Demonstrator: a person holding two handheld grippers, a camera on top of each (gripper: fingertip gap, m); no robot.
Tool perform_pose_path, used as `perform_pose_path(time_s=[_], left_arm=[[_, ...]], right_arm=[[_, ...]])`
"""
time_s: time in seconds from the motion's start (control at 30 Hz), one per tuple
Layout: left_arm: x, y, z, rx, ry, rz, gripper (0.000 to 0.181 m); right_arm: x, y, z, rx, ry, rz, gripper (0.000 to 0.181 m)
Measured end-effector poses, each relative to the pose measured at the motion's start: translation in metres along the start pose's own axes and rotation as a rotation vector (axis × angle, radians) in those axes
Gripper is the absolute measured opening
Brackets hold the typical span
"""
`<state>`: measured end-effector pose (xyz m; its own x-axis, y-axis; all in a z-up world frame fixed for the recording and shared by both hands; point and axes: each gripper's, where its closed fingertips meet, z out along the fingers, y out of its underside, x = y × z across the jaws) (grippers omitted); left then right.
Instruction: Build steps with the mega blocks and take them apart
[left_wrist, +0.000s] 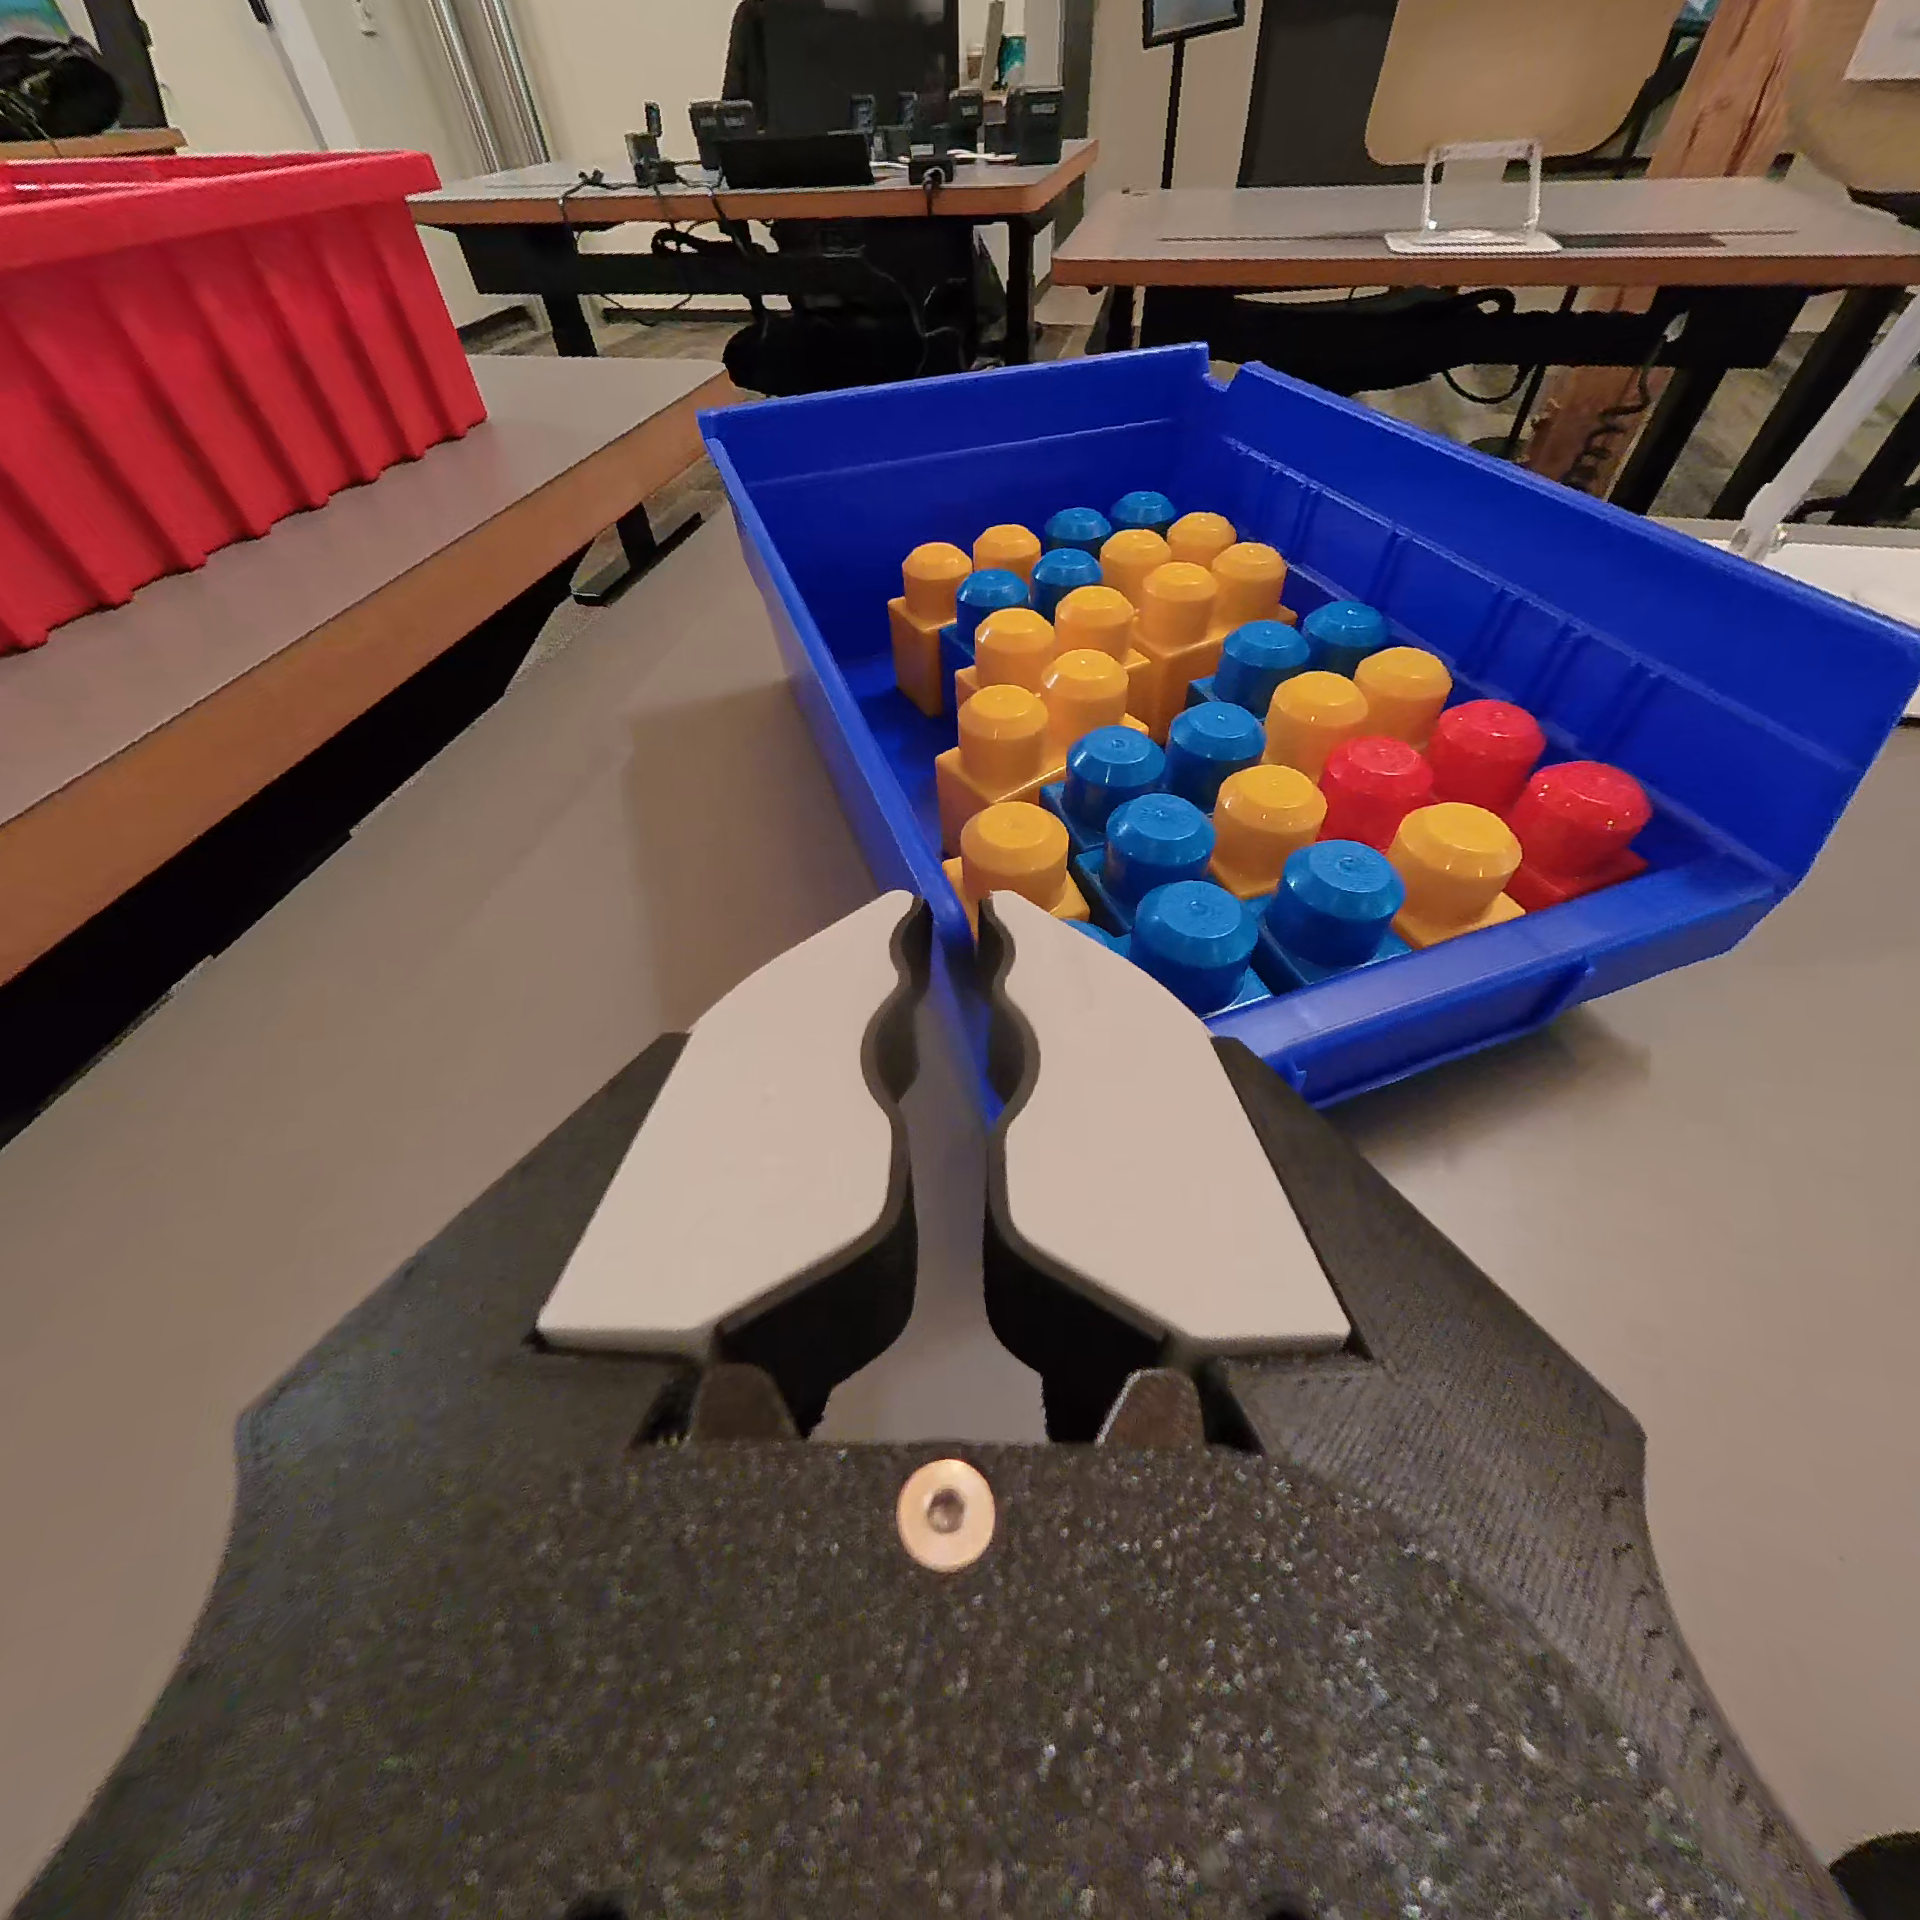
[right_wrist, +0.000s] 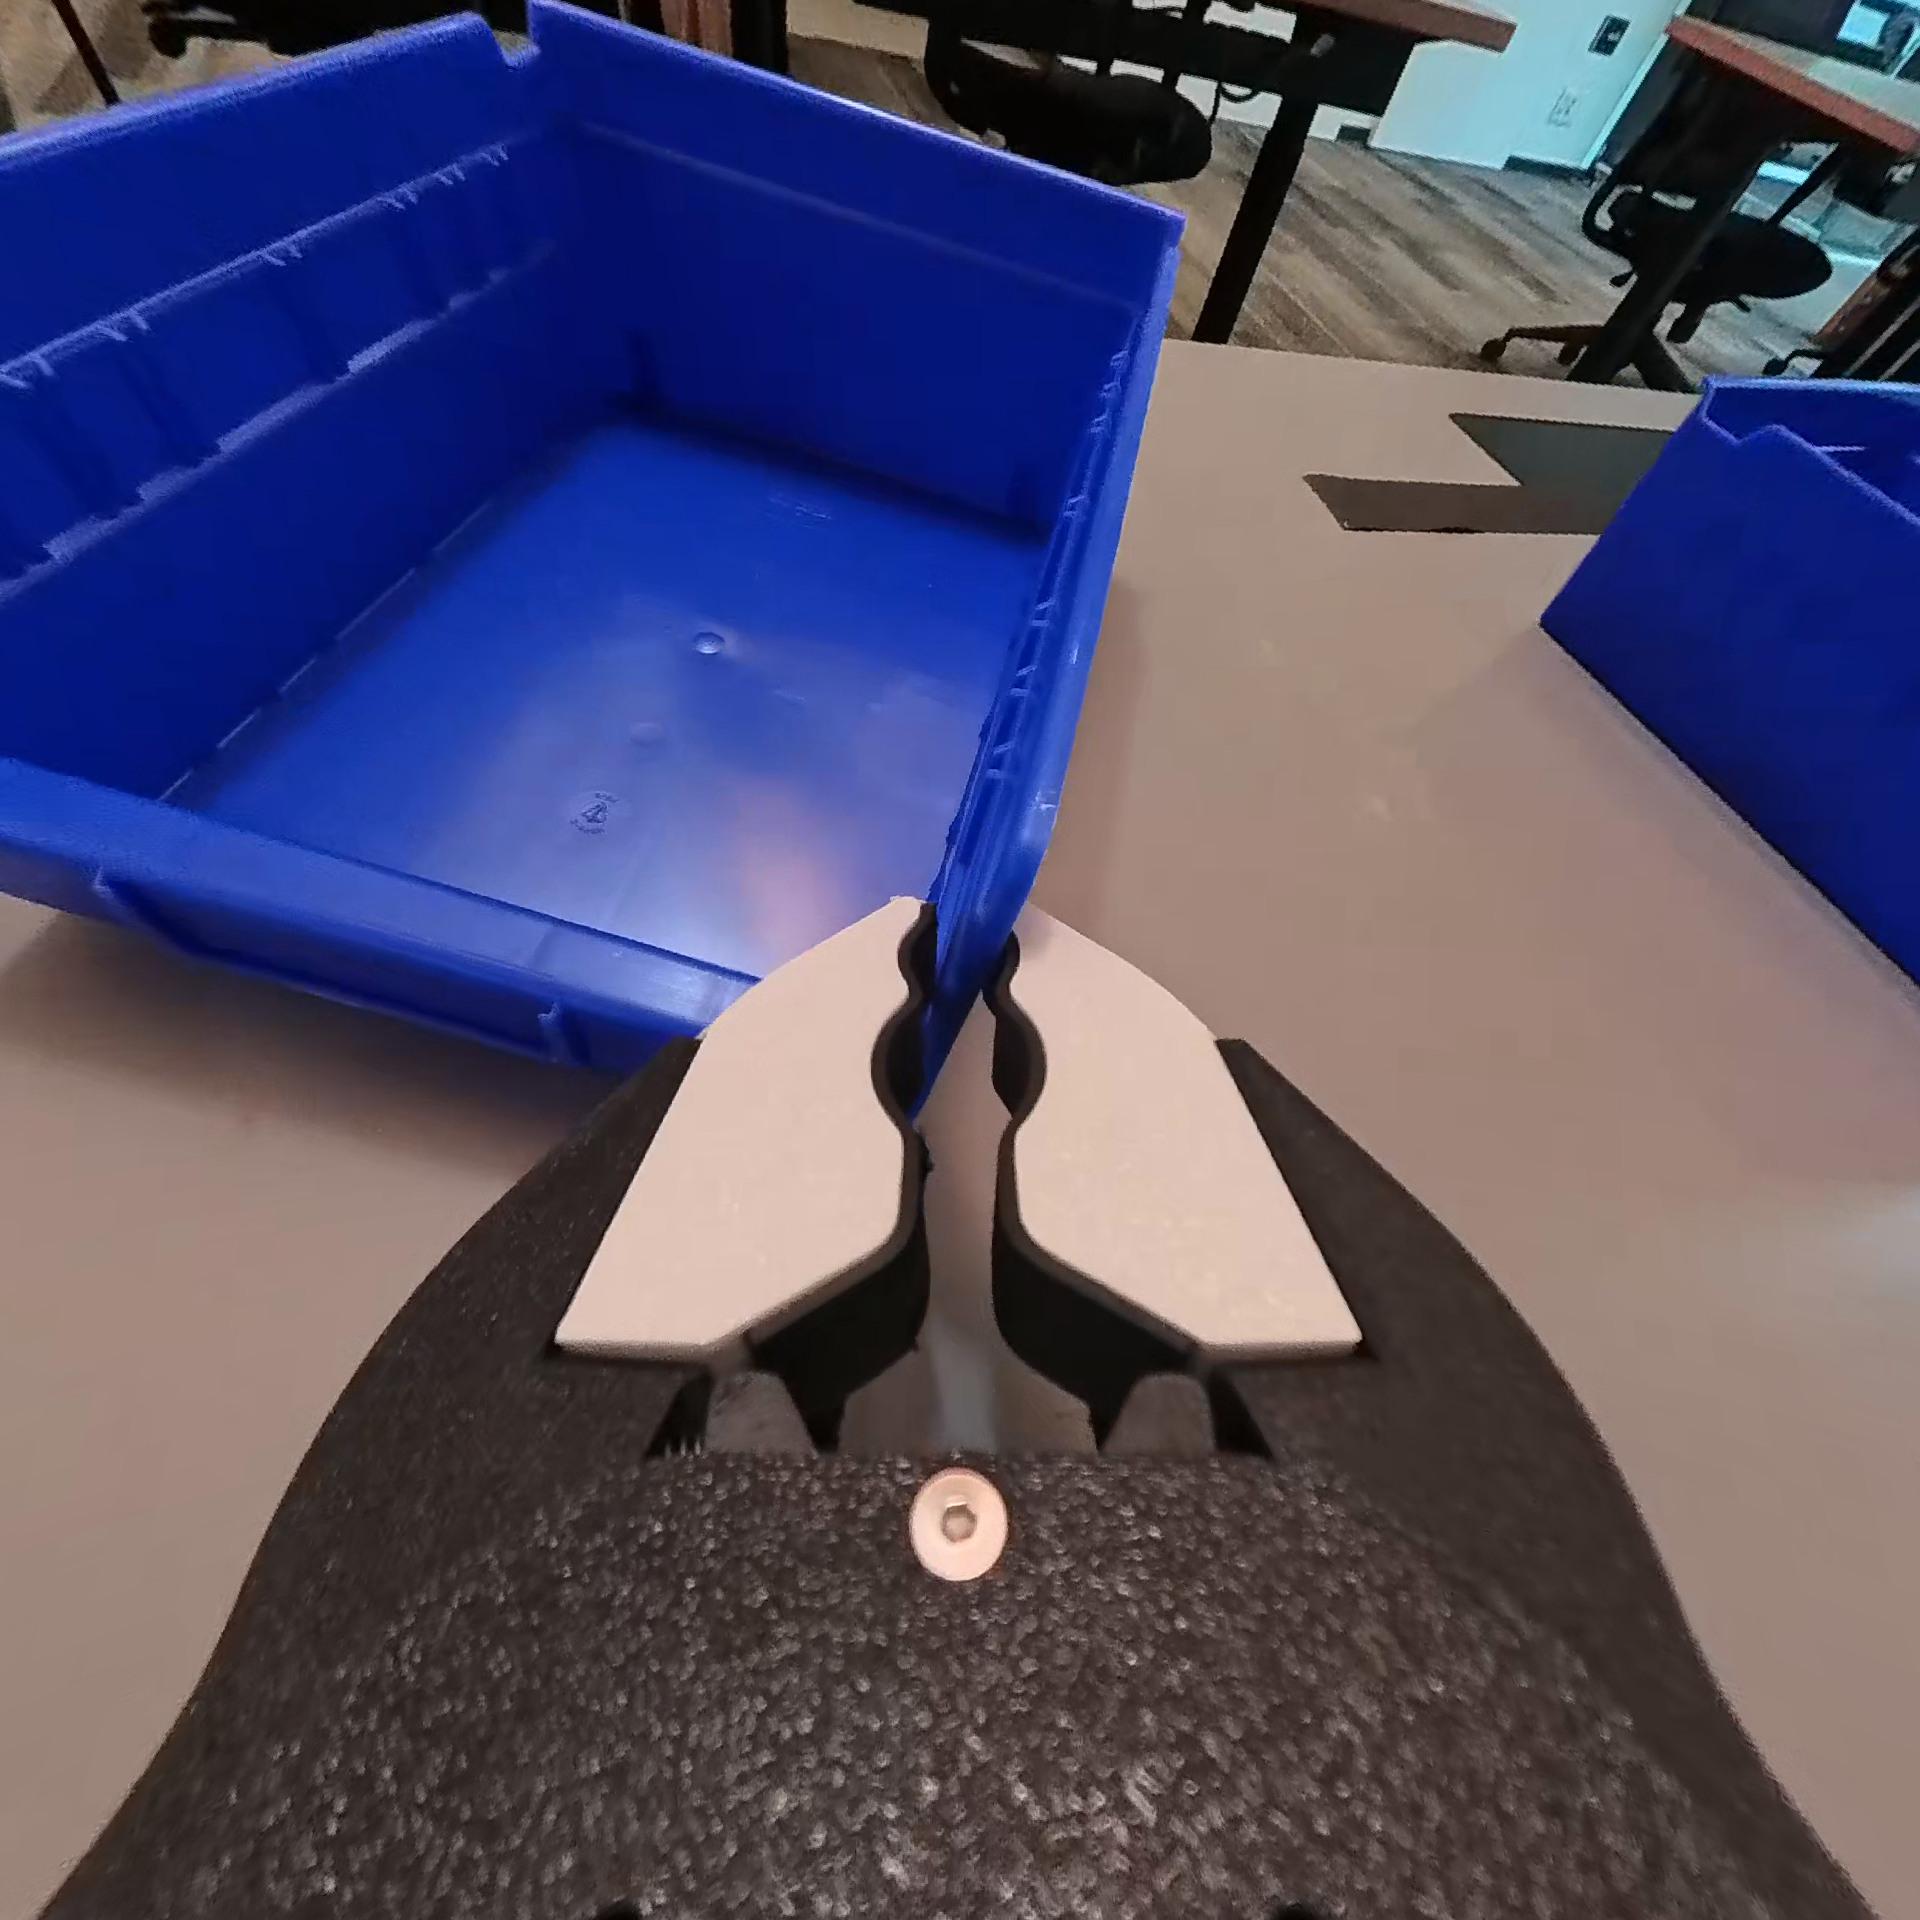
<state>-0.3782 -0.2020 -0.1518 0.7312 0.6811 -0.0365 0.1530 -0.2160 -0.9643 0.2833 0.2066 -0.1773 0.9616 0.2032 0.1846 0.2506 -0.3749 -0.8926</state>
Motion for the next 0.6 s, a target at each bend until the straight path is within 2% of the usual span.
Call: perform_pose_path(time_s=[0.43, 0.53, 0.6], left_arm=[[0.006, -0.001, 0.0, 0.01, 0.022, 0.018, 0.01], [0.006, -0.006, -0.004, 0.05, 0.018, 0.029, 0.012], [0.002, -0.02, -0.013, 0.119, -0.004, 0.034, 0.014]], right_arm=[[-0.01, -0.004, -0.003, 0.038, -0.036, -0.018, 0.009], [-0.004, -0.014, -0.011, 0.092, -0.04, -0.007, 0.02], [-0.004, -0.023, -0.021, 0.128, -0.084, 0.014, 0.03]])
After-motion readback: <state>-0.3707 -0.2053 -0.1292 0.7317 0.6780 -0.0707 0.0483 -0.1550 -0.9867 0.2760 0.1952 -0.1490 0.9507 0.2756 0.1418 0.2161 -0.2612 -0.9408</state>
